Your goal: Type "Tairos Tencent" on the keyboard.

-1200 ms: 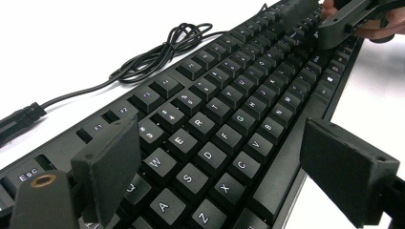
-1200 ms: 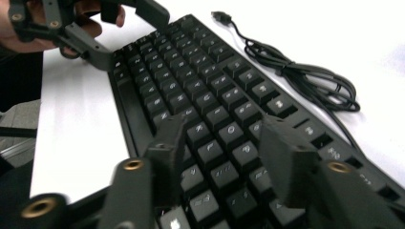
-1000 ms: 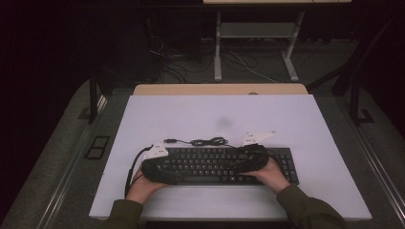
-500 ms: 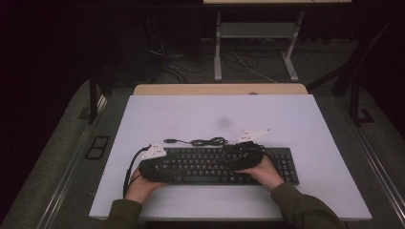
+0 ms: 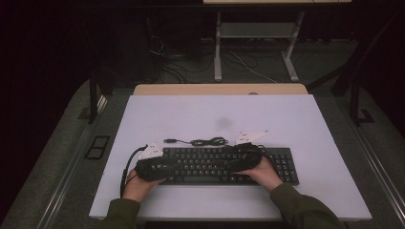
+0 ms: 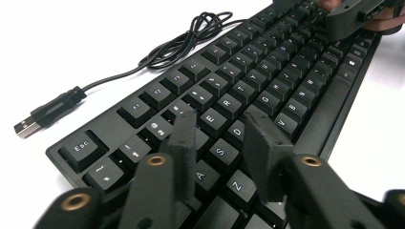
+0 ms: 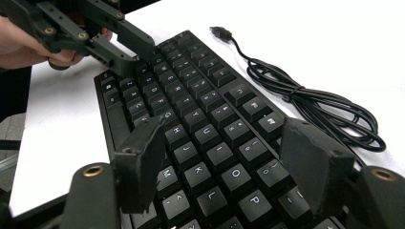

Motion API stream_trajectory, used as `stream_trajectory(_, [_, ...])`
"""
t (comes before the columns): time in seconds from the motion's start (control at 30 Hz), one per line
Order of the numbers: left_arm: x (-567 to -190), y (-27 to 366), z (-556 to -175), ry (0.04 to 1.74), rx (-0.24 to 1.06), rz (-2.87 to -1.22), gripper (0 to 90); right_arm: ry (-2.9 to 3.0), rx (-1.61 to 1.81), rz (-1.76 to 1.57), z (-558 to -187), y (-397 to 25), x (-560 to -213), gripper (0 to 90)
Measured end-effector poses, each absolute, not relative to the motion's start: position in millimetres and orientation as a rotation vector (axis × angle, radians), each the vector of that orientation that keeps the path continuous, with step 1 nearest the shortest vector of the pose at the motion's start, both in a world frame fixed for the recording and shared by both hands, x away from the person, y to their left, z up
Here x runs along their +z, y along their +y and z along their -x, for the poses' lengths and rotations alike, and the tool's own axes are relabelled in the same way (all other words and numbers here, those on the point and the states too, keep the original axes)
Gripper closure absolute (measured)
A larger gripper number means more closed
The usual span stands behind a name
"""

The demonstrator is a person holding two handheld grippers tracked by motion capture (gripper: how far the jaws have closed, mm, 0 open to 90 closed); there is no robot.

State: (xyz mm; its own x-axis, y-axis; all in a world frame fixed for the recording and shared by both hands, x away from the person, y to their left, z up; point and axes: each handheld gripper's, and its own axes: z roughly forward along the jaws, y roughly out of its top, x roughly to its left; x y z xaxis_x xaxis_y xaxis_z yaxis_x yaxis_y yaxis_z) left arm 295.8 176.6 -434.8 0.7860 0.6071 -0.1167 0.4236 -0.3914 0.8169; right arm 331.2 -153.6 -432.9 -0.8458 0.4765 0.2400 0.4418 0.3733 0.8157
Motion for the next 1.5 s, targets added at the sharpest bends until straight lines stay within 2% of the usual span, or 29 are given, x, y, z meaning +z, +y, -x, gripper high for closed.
stream_trajectory(0.37, [-435.7, 181.1, -297.6, 0.793, 0.26, -2.064, 88.6, 2.576, 1.505, -0.849, -330.9, -153.0, -433.0, 31.9])
stream_trajectory(0.97, [-440.1, 178.8, -298.6, 0.788, 0.246, -2.124, 88.9, 2.572, 1.503, -0.854, -330.7, -153.1, -432.5, 32.0])
stream_trajectory(1.5, [-437.4, 176.9, -297.0, 0.798, 0.247, -2.101, 88.9, 2.559, 1.51, -0.864, -331.1, -154.4, -431.5, 32.1])
